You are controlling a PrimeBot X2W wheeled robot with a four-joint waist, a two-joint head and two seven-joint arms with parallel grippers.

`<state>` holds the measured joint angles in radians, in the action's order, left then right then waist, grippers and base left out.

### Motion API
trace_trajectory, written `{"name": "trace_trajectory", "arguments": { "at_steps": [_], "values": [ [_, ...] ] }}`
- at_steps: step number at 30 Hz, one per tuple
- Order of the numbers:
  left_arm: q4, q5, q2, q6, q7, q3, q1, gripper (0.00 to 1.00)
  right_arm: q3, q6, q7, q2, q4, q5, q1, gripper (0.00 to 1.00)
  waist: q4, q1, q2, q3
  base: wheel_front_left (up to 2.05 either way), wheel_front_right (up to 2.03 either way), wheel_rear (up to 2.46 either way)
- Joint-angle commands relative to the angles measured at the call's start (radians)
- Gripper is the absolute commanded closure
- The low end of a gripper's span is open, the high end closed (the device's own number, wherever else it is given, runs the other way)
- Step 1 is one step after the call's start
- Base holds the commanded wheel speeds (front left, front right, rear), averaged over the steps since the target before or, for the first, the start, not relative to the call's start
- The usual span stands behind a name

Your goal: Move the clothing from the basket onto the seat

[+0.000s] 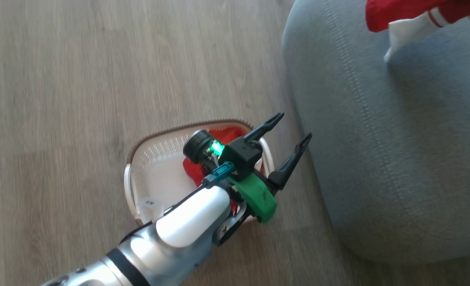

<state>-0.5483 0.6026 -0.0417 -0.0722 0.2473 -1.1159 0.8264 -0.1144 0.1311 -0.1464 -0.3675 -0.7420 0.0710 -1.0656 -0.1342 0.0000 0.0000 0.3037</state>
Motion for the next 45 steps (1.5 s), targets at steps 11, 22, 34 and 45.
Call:
{"name": "trace_trajectory", "arguments": {
  "at_steps": [11, 22, 34, 45],
  "values": [
    [0.096, -0.051, -0.014, -0.035, -0.02, -0.002, 0.11, 0.0, -0.183, 0.0, -0.038, -0.074, -0.133, 0.151, -0.139, 1.0, 0.077, 0.0, 0.0, 0.197, 0.0, 0.0, 0.0],
    [0.11, -0.061, -0.022, -0.046, -0.024, -0.009, 0.132, 0.0, -0.389, 0.0, -0.059, -0.039, -0.211, 0.329, -0.108, 0.56, 0.095, 0.0, 0.0, 0.261, 0.0, 0.0, 0.0],
    [0.093, -0.042, -0.035, -0.051, -0.021, -0.004, 0.124, 0.0, -0.462, 0.0, -0.103, 0.025, -0.269, 0.42, -0.09, 0.0, 0.07, 0.0, 0.0, 0.237, 0.0, 0.0, 0.0],
    [0.079, -0.013, -0.051, -0.056, -0.007, 0.014, 0.086, 0.0, -0.336, 0.0, -0.115, 0.085, -0.152, 0.315, -0.003, 0.0, 0.046, 0.0, 0.0, 0.157, 0.0, 0.0, 0.0]
  ]
}}
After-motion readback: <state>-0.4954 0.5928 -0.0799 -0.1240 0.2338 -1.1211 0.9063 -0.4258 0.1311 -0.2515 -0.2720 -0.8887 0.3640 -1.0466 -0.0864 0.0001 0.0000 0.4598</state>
